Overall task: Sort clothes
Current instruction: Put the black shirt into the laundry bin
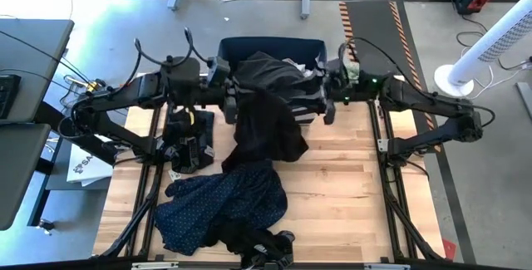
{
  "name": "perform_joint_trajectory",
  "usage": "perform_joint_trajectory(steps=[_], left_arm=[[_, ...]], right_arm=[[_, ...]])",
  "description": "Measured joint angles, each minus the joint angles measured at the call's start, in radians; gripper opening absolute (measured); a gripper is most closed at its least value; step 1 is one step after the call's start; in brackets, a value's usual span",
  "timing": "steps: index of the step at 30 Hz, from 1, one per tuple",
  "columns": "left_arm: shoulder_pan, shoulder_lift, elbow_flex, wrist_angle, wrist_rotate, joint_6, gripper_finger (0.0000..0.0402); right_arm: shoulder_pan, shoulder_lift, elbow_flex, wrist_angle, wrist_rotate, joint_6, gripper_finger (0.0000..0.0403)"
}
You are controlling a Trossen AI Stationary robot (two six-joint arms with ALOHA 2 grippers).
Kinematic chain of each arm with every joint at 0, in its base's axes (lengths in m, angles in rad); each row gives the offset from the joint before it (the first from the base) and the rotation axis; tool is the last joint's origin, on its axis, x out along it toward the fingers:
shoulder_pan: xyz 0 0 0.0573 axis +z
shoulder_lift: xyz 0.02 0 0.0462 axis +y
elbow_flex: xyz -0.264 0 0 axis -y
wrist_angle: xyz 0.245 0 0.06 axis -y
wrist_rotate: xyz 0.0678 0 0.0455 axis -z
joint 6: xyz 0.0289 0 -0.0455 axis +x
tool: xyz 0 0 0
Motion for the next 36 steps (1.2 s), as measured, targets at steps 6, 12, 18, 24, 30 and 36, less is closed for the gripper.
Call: perform_joint_trajectory(steps=[6,12,18,24,30,36], left_arm=[[0.038,0.0,0.0,0.018,0.013,0.014,0.0011],[0.043,0.0,-0.001,0.032,0.023,0.047,0.001],[0.043,0.0,-0.002,0.047,0.023,0.042,0.002],[0.054,-0.034,0.001,0.033,0.115,0.03,0.0113],[0.075,-0.158,0.002,-0.058,0.109,0.03,0.0191],[0.077,-0.296,0.002,-0.16,-0.12,0.037,0.0195]], right_arm=[[0.0,0.158,0.119,-0.143,0.009,-0.09,0.0289],[0.005,0.312,0.194,-0.142,-0.036,-0.152,0.0284],[0.027,0.408,0.287,-0.142,0.018,-0.218,0.0136],[0.019,0.431,0.403,-0.193,0.115,-0.253,0.003],[-0.031,0.431,0.606,-0.193,0.207,-0.385,0.0021],[-0.122,0.429,0.751,0.017,0.256,-0.485,0.0021]])
